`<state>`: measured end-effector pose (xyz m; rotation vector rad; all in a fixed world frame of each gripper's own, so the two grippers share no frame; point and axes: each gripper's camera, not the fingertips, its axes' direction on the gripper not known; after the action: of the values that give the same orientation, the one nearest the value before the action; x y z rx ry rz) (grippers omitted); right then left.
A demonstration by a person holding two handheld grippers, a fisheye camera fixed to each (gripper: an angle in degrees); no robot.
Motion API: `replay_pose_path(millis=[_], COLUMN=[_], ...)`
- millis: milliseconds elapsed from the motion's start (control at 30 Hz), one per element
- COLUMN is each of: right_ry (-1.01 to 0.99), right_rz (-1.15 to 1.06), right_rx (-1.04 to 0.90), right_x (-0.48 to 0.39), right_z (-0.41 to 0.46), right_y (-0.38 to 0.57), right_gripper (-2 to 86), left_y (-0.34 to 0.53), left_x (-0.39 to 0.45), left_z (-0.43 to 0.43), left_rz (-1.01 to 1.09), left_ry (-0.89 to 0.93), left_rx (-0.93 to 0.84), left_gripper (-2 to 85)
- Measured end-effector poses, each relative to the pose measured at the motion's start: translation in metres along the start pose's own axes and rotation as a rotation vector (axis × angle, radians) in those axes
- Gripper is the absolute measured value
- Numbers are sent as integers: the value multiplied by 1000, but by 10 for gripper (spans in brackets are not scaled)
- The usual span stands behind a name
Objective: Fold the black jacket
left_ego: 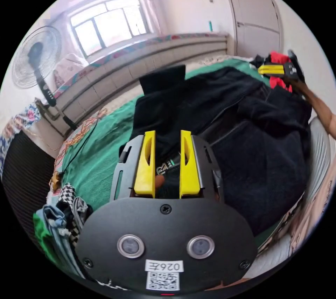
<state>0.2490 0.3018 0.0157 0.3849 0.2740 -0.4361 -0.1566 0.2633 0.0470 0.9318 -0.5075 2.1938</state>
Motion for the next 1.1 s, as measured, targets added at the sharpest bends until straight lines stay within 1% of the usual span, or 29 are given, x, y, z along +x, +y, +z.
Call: replay_pose_path(millis=[67, 100, 133, 200, 233, 267, 367, 433, 500, 567, 633, 700, 733, 800, 833, 867, 933, 967, 1033, 1100], right_ry=[-61, -99, -118, -146, -141, -127, -103, -44, 6, 23, 4, -68, -87, -160, -173, -177, -141, -111, -77, -58], right_rz=[-31, -48, -54, -59, -59, -44, -43, -59, -77, -56, -35, -40, -41, -51, -56, -71, -101, -119, -128, -112], right_rx=[-36, -68, -87, -167, -174, -158, -182, -200, -196, -157, -90, -41, -55, -175, -202, -236, -246, -257, -269, -262], right_x=[0, 0, 0, 1, 0, 2, 7, 9, 14, 25, 37, 49, 52, 58, 59, 57, 56, 57, 61, 73], right_z=[28, 48, 58, 97, 105, 114, 133, 141, 140, 127, 109, 102, 107, 139, 147, 159, 166, 168, 168, 166], right_y=[12, 18, 21, 29, 31, 33, 32, 34, 31, 26, 25, 35, 39, 52, 54, 56, 55, 50, 43, 37], right_gripper=[48, 63, 70, 81, 81, 79, 59, 8, -8, -11, -12, -12, -12, -11, -10, -10, -9, -9, -9, -9], left_y=[-12, -13, -15, -18, -20, -21, -28, -31, -35, -38, -38, -33, -30, -29, -33, -40, -51, -56, -61, -66], left_x=[23, 26, 26, 22, 22, 23, 26, 30, 29, 21, 9, -3, -6, -3, 4, 14, 32, 41, 49, 53], left_z=[39, 44, 44, 52, 58, 57, 54, 47, 32, 3, -14, -17, -13, -1, 9, 19, 31, 33, 25, 16], left_rz=[109, 114, 93, 60, 60, 65, 77, 81, 62, 6, -42, -101, -114, -124, -107, -66, 4, 39, 61, 66], left_ry=[-43, -51, -47, -67, -85, -89, -101, -132, -158, -123, -54, -8, 0, -10, -39, -69, -105, -92, -48, -49], left_rx=[-148, -153, -116, -168, -205, -194, -216, -195, -151, -54, 1, 21, 24, 11, -24, -71, -145, -166, -127, -93], left_gripper=[153, 156, 153, 112, 59, 24, -3, -6, -7, -8, -8, -6, -5, 0, 4, 28, 63, 87, 117, 133])
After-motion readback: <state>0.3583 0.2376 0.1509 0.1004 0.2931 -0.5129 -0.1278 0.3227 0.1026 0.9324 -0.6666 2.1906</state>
